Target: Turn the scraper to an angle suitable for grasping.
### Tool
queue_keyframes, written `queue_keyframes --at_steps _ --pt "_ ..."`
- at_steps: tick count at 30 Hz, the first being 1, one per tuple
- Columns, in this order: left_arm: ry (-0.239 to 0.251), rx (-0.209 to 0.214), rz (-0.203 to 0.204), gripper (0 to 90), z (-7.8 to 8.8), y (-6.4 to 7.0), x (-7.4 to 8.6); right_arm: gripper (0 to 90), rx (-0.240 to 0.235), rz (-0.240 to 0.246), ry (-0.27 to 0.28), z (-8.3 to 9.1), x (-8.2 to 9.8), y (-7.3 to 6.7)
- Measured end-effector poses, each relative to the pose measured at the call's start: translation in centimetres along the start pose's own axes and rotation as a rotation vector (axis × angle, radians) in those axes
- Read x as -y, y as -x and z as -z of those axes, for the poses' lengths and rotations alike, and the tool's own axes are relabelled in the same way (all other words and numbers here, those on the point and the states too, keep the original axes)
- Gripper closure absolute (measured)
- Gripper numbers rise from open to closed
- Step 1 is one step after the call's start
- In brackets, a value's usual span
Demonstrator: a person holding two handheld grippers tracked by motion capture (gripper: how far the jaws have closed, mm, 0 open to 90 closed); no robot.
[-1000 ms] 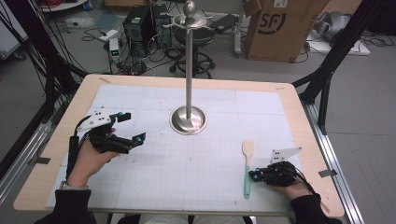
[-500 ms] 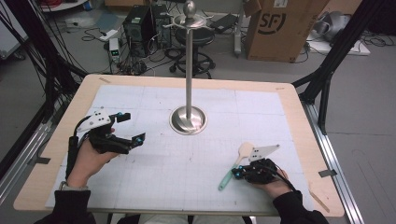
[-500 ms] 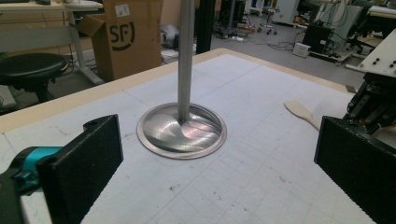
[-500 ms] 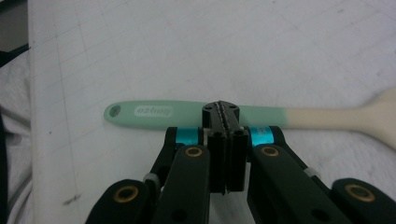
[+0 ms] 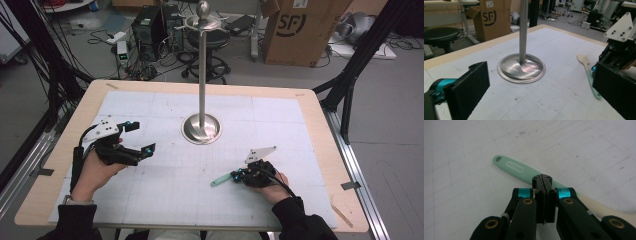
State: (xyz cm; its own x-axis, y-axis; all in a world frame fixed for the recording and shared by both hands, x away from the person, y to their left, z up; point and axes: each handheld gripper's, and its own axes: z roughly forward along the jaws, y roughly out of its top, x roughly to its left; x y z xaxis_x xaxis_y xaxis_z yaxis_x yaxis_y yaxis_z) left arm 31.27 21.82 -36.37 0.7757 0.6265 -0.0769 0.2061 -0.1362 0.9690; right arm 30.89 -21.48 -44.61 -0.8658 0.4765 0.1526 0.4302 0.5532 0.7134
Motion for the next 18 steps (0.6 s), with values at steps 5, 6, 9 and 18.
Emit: queue_keyframes --at_steps 5,6,9,18 --pt "0.008 -0.004 0.001 1.7 0.2 0.0 -0.1 90.0 0.002 -0.02 0.079 1.0 -0.7 1.4" --pt "0.011 -0.004 0.001 1.7 0.3 -0.1 -0.1 90.0 0.002 -0.02 0.079 1.0 -0.7 1.4" --pt "0.01 -0.006 0.002 1.7 0.4 -0.1 0.0 90.0 0.075 -0.079 0.1 2.0 -0.8 3.8" --pt "-0.017 -0.016 0.007 1.7 0.4 0.0 0.6 90.0 0.176 -0.112 0.066 1.6 -0.7 6.9"
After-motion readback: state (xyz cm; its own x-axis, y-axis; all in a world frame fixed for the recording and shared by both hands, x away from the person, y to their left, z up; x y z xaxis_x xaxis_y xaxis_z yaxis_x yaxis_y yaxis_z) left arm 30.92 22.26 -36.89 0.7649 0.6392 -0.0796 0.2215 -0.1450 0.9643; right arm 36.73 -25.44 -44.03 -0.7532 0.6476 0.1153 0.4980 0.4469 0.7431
